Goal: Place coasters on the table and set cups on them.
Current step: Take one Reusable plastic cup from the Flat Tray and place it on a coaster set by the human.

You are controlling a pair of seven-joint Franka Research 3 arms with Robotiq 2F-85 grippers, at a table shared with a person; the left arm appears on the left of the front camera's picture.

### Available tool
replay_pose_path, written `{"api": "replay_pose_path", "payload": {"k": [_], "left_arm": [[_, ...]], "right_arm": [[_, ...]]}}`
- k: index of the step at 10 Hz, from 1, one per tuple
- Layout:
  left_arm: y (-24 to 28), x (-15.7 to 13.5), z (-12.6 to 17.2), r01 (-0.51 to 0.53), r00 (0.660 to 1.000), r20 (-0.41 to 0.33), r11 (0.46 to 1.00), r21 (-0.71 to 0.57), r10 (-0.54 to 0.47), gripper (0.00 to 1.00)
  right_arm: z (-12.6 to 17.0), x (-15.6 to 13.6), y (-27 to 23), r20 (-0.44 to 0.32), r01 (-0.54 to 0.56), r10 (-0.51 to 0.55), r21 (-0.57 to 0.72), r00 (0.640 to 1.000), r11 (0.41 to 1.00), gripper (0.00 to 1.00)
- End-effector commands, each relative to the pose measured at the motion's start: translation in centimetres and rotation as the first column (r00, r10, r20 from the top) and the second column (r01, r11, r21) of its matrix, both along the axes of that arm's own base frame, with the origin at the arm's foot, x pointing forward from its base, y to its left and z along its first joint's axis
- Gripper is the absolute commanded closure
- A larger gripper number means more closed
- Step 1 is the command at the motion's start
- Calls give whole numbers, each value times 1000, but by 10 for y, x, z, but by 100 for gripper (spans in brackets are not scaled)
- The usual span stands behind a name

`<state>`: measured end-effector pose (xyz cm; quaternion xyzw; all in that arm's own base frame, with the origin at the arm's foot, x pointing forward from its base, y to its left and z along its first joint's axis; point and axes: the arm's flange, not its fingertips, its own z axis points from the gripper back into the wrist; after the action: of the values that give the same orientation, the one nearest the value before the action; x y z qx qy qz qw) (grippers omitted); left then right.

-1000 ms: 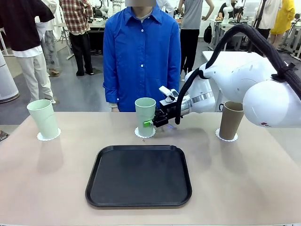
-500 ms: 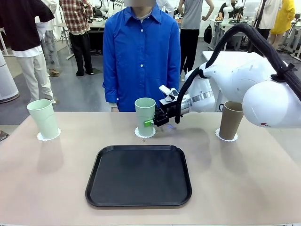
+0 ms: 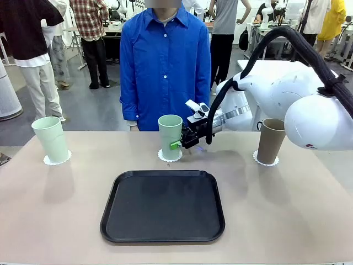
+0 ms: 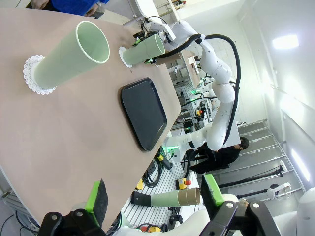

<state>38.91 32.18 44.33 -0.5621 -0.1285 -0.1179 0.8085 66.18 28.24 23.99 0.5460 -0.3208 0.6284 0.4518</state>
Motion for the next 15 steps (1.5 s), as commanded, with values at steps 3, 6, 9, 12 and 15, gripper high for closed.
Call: {"api": "replay_pose_path", "payload": {"k": [3,6,9,12,15], "left_arm": [[0,-1,2,-4,1000,-3,1000,5,4,0],[0,-1,2,-4,1000,-3,1000,5,4,0],[0,-1,2,-4,1000,-3,1000,5,4,0],[0,-1,2,-4,1000,-3,1000,5,4,0],[0,-1,2,-4,1000,-3,1000,5,4,0]], "right_arm": [[9,12,-9,-14,-27,26,-4,1000,1000,0],[14,15,-18,-7,-7,7,-8,1000,1000,0],[19,19,-30,-5,16,-17,-12,1000,1000,0],[31,16,-49,7,40,-40,-43,999,998,0],[57,5,-74,46,99,-94,-113,994,989,0]]}}
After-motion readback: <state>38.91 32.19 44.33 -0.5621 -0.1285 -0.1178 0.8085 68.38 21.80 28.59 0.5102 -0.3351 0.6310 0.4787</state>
